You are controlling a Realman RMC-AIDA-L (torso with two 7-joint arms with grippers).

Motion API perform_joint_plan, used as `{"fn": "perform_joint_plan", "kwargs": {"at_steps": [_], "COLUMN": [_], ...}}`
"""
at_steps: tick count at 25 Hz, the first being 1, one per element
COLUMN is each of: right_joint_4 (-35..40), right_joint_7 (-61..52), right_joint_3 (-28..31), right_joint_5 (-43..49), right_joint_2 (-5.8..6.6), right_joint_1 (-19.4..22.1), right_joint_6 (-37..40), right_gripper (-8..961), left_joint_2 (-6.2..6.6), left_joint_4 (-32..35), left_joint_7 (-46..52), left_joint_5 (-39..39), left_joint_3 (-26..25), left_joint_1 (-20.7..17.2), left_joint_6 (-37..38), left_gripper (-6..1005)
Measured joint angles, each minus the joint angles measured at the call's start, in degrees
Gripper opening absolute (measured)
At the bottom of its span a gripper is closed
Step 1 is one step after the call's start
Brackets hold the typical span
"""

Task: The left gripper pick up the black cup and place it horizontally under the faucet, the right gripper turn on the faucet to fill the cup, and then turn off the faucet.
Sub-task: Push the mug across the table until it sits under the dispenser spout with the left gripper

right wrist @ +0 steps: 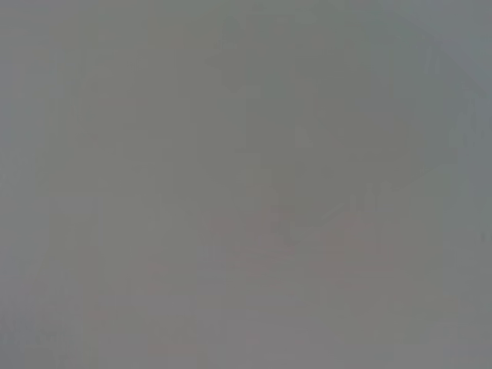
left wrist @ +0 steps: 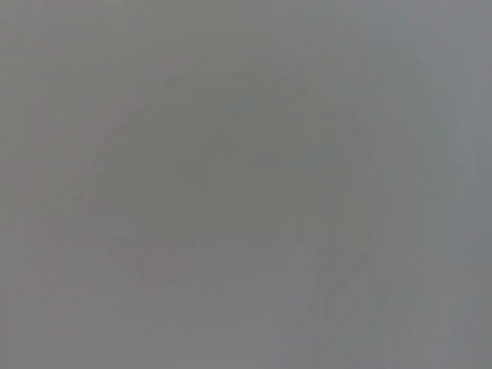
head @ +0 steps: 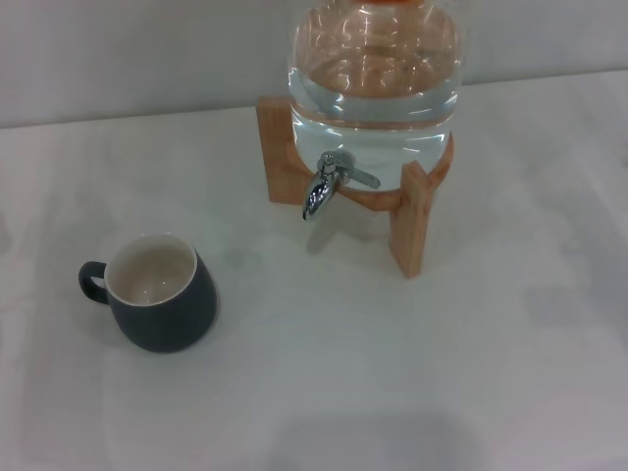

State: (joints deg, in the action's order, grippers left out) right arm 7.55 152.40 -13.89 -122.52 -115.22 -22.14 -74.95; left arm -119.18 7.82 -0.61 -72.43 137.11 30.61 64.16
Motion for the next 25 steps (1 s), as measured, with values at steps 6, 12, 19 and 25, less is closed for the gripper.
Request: {"fn": "perform_joint_plan", "kwargs": {"at_steps": [6, 12, 19, 25], "right_joint_4": [0.00, 0.00, 0.01, 0.01], "right_joint_7": [0.00, 0.00, 0.00, -0.10], "right_joint_3": [0.00, 0.00, 0.25, 0.34], "right_joint_5": [-0.07, -0.09, -0.14, -0.20], "right_joint_2": [0.00, 0.00, 0.00, -0.03], "right_joint_1": [-0.08, -0.10, -0.15, -0.20], "right_joint_6": [0.03, -0.01, -0.08, -0.20], "right_gripper": [855, 855, 855, 855], "left_joint_2": [0.00, 0.00, -0.17, -0.09], "left_joint_4": [0.00, 0.00, -0.81, -1.05], "left_joint_7": [0.00, 0.00, -0.71, -2.29], "left_joint_5": [0.02, 0.01, 0.01, 0.01], "left_joint_3": [0.00, 0.00, 0.00, 0.00], "left_joint_1": [0.07, 0.07, -0.02, -0.65], "left_joint_6": [0.00, -0.50, -1.25, -1.19], "left_gripper": [393, 395, 398, 400]}}
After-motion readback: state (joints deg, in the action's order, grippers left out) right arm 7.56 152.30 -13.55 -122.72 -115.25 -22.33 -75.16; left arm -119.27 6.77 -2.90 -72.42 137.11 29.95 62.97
